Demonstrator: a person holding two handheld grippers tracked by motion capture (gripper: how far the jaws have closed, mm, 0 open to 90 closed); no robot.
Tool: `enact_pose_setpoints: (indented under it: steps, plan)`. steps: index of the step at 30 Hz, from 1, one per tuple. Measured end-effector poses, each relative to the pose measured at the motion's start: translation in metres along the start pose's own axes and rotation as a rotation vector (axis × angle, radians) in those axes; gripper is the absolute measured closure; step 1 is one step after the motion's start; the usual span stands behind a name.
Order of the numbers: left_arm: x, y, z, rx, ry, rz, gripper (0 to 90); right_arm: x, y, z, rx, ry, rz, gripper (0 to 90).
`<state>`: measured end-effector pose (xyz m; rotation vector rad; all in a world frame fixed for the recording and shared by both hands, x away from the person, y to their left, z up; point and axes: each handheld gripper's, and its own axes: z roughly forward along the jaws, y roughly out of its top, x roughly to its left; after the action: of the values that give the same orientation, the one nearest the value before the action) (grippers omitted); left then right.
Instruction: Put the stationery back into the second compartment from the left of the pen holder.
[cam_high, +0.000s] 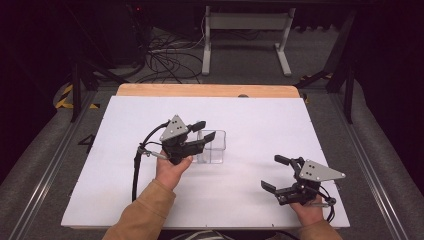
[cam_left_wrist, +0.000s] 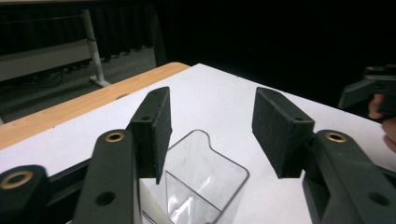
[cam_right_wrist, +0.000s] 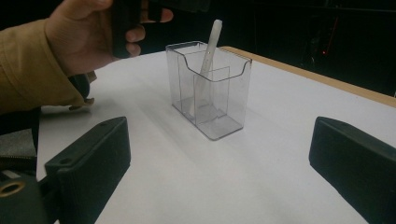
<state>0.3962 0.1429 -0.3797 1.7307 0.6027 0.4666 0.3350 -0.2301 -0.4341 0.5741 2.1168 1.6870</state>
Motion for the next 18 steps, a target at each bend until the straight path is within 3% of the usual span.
enact_pose_setpoints:
  steps: [2,6,18]
  plan:
    - [-0.002,0.002,-0.005,0.012,-0.003,0.008,38.9,0.000,0.001,0.001,-0.002,0.001,-0.001,5.8]
    - [-0.005,0.004,-0.014,0.025,0.000,0.037,31.7,0.000,0.001,0.003,-0.001,0.004,-0.002,5.8]
    - [-0.009,0.008,-0.035,0.037,-0.019,0.058,19.4,0.003,0.001,-0.001,-0.003,-0.004,-0.008,5.8]
